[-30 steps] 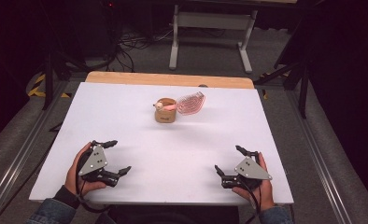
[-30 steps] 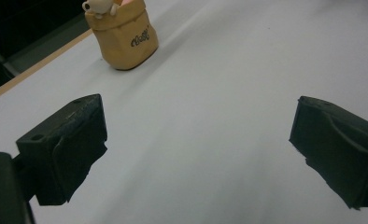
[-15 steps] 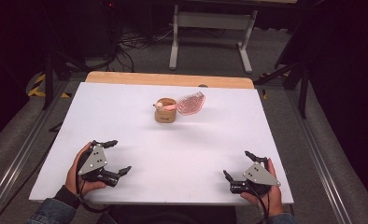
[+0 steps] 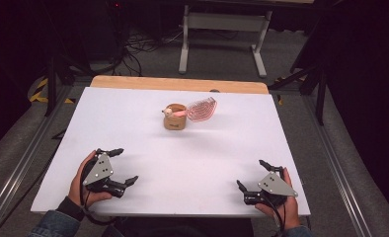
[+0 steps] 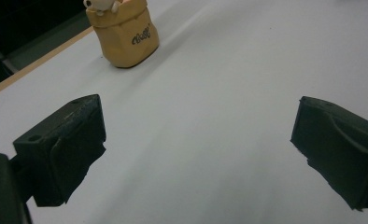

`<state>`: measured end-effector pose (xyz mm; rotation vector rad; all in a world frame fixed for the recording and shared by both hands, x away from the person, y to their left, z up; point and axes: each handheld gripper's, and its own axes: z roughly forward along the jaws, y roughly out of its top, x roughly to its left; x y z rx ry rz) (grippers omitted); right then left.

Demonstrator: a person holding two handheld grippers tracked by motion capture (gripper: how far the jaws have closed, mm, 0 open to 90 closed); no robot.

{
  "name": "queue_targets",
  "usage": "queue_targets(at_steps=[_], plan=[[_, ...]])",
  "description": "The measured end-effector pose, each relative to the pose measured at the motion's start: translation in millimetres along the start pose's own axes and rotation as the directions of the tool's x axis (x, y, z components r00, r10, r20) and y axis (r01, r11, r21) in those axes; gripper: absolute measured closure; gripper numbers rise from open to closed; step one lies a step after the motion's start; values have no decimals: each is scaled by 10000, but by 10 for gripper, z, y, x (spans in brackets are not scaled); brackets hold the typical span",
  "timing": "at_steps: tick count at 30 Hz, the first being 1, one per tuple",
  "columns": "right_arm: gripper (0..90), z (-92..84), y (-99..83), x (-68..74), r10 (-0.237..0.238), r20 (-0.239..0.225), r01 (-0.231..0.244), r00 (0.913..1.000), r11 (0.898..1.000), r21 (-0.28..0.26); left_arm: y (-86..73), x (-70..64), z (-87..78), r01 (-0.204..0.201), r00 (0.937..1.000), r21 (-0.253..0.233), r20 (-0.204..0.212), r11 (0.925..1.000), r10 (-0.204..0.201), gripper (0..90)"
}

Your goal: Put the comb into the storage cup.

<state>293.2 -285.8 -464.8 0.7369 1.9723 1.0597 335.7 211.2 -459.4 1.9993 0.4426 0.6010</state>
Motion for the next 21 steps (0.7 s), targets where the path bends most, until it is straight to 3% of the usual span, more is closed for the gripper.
queue_targets(at_steps=[21], plan=[[47, 8, 28, 18, 12, 99, -12, 10000, 10000, 0, -5, -11, -8, -67, 9999, 16, 85, 10000, 67, 40]])
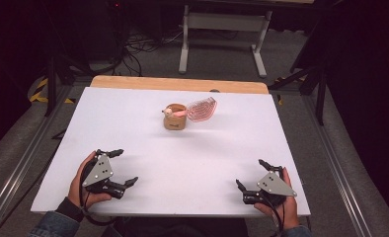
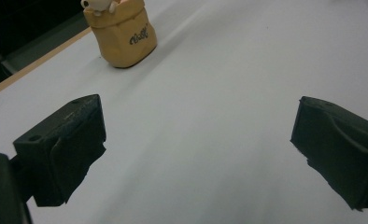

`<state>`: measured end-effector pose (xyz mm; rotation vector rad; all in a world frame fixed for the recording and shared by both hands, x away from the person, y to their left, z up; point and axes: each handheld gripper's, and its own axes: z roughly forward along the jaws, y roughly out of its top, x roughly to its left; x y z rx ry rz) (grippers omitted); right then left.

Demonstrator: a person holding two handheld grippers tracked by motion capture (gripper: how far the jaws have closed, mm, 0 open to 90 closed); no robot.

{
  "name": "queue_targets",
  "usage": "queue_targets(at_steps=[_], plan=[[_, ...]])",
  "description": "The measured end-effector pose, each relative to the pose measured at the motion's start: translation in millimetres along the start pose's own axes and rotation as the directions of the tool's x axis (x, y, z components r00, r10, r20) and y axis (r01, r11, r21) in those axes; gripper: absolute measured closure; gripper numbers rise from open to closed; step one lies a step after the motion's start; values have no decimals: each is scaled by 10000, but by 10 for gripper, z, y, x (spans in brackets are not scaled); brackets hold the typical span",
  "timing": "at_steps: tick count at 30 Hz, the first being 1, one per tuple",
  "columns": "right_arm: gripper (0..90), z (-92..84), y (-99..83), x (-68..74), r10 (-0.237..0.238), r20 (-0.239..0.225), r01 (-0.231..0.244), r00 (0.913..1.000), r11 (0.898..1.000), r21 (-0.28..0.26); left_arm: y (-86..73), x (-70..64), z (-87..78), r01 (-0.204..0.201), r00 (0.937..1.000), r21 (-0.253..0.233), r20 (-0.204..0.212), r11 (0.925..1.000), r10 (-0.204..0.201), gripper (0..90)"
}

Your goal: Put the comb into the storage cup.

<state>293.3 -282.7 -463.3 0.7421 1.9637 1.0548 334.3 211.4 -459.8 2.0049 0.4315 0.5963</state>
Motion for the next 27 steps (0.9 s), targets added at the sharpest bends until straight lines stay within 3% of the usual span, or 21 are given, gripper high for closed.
queue_targets(at_steps=[27], plan=[[49, 51, 10, -10, 181, 19, -181, 9998, 9998, -45, -20, 87, 0, 190, 9998, -43, 7, 9998, -190, 41]])
